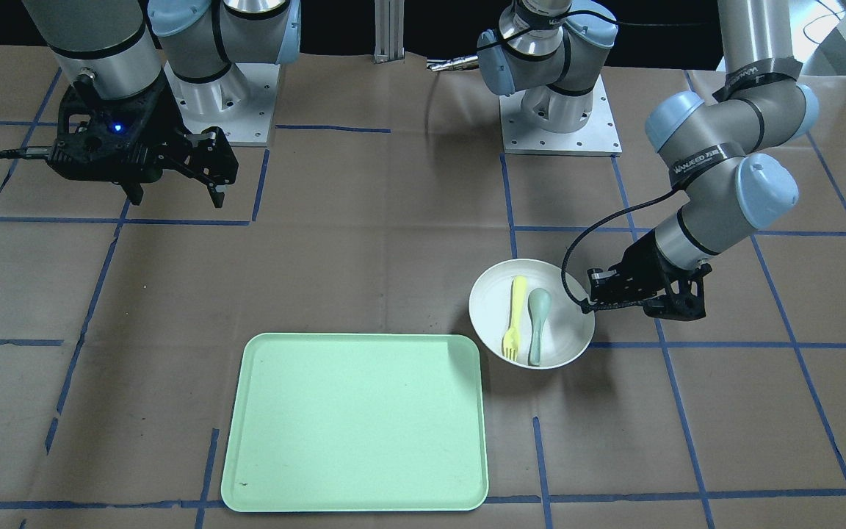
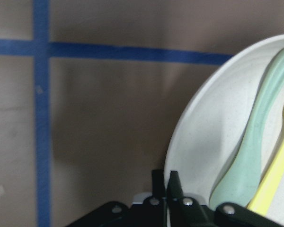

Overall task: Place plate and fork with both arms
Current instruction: 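Carry the plate with the left gripper and lower it onto the green tray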

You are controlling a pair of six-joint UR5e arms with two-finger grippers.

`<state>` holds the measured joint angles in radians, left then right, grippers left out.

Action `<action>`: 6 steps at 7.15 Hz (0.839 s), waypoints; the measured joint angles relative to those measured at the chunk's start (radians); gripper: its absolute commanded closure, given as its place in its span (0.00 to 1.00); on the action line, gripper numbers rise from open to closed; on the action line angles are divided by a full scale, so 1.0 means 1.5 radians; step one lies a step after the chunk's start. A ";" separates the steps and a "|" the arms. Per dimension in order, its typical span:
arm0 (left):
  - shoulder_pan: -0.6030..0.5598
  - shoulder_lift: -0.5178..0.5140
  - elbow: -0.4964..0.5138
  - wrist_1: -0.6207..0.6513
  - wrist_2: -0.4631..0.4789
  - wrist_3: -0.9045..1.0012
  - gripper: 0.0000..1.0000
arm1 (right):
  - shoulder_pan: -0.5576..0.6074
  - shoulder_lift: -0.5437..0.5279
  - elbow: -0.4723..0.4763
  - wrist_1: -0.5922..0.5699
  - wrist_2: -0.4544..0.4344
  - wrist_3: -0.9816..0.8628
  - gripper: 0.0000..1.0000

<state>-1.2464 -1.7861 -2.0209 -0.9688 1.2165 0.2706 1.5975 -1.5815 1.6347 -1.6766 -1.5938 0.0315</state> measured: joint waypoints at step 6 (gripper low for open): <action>-0.226 -0.219 0.295 -0.009 0.002 -0.190 0.98 | -0.002 0.000 0.006 0.006 0.003 -0.004 0.00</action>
<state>-1.5856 -2.1149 -1.5780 -0.9829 1.2202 -0.0150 1.5943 -1.5815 1.6438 -1.6682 -1.5893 0.0250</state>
